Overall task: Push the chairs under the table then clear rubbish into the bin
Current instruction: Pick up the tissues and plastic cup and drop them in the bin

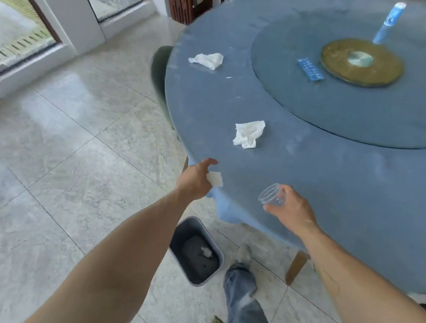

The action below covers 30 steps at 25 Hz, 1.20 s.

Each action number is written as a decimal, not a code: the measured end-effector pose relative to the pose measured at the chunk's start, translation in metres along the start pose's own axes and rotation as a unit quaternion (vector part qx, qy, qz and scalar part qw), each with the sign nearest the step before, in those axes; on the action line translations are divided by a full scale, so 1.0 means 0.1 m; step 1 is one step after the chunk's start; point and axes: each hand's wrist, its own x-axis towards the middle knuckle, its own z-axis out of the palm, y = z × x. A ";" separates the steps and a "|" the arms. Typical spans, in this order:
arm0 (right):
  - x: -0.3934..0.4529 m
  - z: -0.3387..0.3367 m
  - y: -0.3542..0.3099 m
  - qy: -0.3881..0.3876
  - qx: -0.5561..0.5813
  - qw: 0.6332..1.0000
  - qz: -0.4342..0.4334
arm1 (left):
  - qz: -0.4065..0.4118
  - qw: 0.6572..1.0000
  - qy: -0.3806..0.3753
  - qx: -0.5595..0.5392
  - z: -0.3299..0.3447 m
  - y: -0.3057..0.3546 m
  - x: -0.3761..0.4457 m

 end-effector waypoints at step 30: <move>3.09 0.04 -1.62 0.058 0.082 0.984 0.146 | 0.090 0.970 -0.170 0.147 -0.65 -0.42 3.51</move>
